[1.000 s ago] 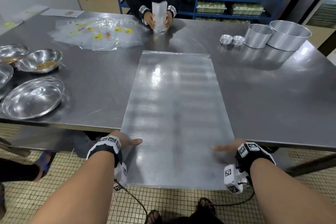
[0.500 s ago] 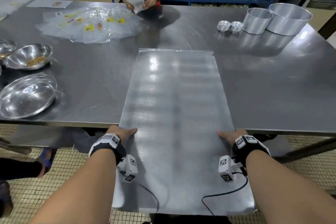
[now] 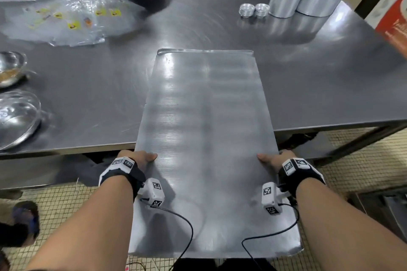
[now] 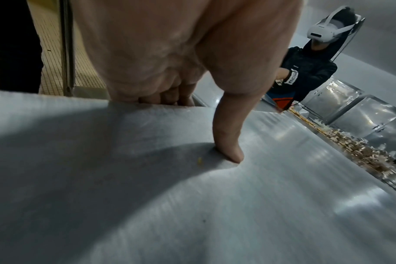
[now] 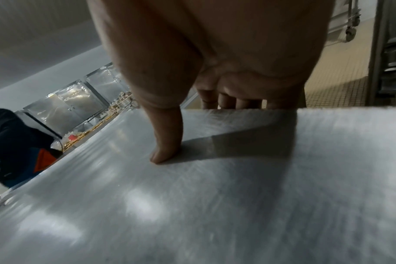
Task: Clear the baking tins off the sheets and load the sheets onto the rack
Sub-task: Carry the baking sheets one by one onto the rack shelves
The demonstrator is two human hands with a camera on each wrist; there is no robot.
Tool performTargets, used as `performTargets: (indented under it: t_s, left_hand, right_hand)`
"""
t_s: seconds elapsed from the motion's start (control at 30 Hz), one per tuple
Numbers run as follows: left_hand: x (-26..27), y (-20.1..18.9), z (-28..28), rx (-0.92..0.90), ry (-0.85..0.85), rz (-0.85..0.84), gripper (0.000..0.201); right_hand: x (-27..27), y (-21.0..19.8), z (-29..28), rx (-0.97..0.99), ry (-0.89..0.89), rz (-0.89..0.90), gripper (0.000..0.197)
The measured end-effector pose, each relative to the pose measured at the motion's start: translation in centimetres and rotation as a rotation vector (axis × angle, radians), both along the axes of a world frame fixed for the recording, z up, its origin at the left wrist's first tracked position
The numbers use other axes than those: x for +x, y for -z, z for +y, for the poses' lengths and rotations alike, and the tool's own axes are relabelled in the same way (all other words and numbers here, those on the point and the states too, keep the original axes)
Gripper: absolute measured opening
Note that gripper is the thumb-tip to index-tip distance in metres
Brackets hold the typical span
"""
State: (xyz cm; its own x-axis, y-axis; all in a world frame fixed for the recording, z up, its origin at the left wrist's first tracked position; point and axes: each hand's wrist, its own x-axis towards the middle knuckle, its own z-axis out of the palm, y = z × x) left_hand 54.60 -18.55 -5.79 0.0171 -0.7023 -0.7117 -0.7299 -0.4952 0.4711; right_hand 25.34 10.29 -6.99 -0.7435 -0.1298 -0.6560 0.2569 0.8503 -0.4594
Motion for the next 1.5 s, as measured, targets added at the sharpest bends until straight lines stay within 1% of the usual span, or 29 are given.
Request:
performTargets:
  t_s: [0.03,0.07,0.13,0.17,0.23,0.3,0.33,0.37,0.43,0.5,0.53,0.6,0.63,0.7,0.8,0.87,0.93,1.03,1.07,1.1,1.13,1.2,1.27,1.3,1.37,1.43,1.5]
  left_hand:
    - [-0.1,0.0,0.4,0.004,-0.004,0.001,0.051]
    - [-0.2,0.2,0.9,0.007,-0.001,0.011,0.049]
    - [-0.6,0.1,2.0,0.005,0.009,0.028,0.043]
    - [-0.9,-0.2,2.5,0.004,0.012,0.030,0.043]
    - [-1.7,-0.8,3.7,0.026,0.034,0.047,0.051]
    - [-2.4,0.7,3.6,0.039,0.053,0.057,0.070]
    - [-2.9,0.8,4.0,0.032,0.098,0.045,0.074]
    - [-3.4,0.1,4.9,0.032,0.130,0.039,0.071]
    - [-4.4,-2.2,7.7,0.032,0.206,0.003,0.052]
    - [-5.2,-2.7,9.6,0.025,0.268,-0.004,0.040]
    - [-5.7,-2.7,10.5,0.026,0.303,-0.008,0.038]
    - [-6.9,-2.8,12.0,0.016,0.366,0.000,0.042]
    - [-7.5,-3.2,12.7,0.000,0.396,0.007,0.049]
    - [-9.1,-4.0,14.2,-0.041,0.462,0.017,0.058]
    - [-11.6,-5.1,16.1,-0.093,0.601,0.024,0.054]
    - [-13.4,-5.7,17.1,-0.154,0.698,0.029,0.056]
    - [-15.2,-6.4,17.8,-0.203,0.776,0.042,0.059]
    - [-18.2,-7.5,19.0,-0.258,0.901,0.077,0.055]
    - [-19.2,-7.6,19.1,-0.277,0.941,0.111,0.058]
    - [-20.4,-7.6,19.3,-0.316,1.019,0.101,0.063]
    - [-21.2,-8.1,19.9,-0.317,1.037,0.120,0.066]
    - [-22.2,-9.2,21.3,-0.332,1.122,0.116,0.062]
    - [-23.0,-10.2,22.6,-0.308,1.154,0.188,0.055]
    - [-23.3,-10.8,23.3,-0.303,1.196,0.192,0.052]
    - [-24.4,-11.2,24.4,-0.250,1.226,0.242,0.053]
    - [-25.5,-11.6,25.3,-0.210,1.280,0.258,0.053]
    - [-26.1,-12.6,26.7,-0.188,1.325,0.316,0.047]
  right_hand:
    - [0.0,0.2,0.6,-0.009,0.023,-0.011,0.088]
    - [0.1,0.2,1.2,-0.016,0.034,-0.011,0.089]
    - [0.0,0.4,2.6,-0.013,0.068,-0.018,0.085]
    - [0.3,-0.2,3.3,0.008,0.084,-0.020,0.086]
    - [0.7,-0.8,5.1,0.043,0.106,-0.010,0.086]
    - [1.4,-1.5,7.3,0.089,0.139,-0.002,0.082]
    - [1.6,-1.6,8.5,0.098,0.166,-0.008,0.082]
    - [2.2,-2.0,9.8,0.100,0.192,-0.024,0.082]
    - [2.8,-2.0,12.4,0.080,0.253,-0.045,0.082]
    - [3.5,-2.2,15.1,0.070,0.317,-0.060,0.079]
    - [3.7,-2.1,16.5,0.073,0.358,-0.056,0.072]
    - [4.7,-2.9,19.0,0.043,0.446,-0.030,0.054]
    - [5.1,-3.3,20.1,0.015,0.478,-0.015,0.052]
    - [6.1,-3.7,22.1,-0.035,0.532,0.007,0.060]
    - [7.4,-4.8,24.6,-0.067,0.638,0.061,0.063]
    - [8.1,-5.8,26.1,-0.071,0.734,0.089,0.064]
    - [9.0,-7.4,27.1,-0.061,0.850,0.107,0.064]
    - [10.6,-9.1,28.8,-0.078,1.009,0.115,0.064]
    - [11.3,-9.4,29.4,-0.073,1.044,0.124,0.062]
    - [12.3,-10.1,29.7,-0.063,1.079,0.130,0.060]
    - [13.1,-10.3,30.2,-0.068,1.126,0.135,0.059]
    - [14.9,-10.8,30.9,-0.104,1.221,0.148,0.064]
    - [16.6,-11.5,31.4,-0.160,1.272,0.208,0.061]
    - [17.5,-11.9,31.6,-0.180,1.277,0.231,0.060]
    - [19.3,-12.9,32.0,-0.202,1.287,0.267,0.061]
    - [20.9,-13.7,32.3,-0.224,1.343,0.320,0.058]
    - [22.8,-14.9,32.3,-0.206,1.422,0.371,0.056]
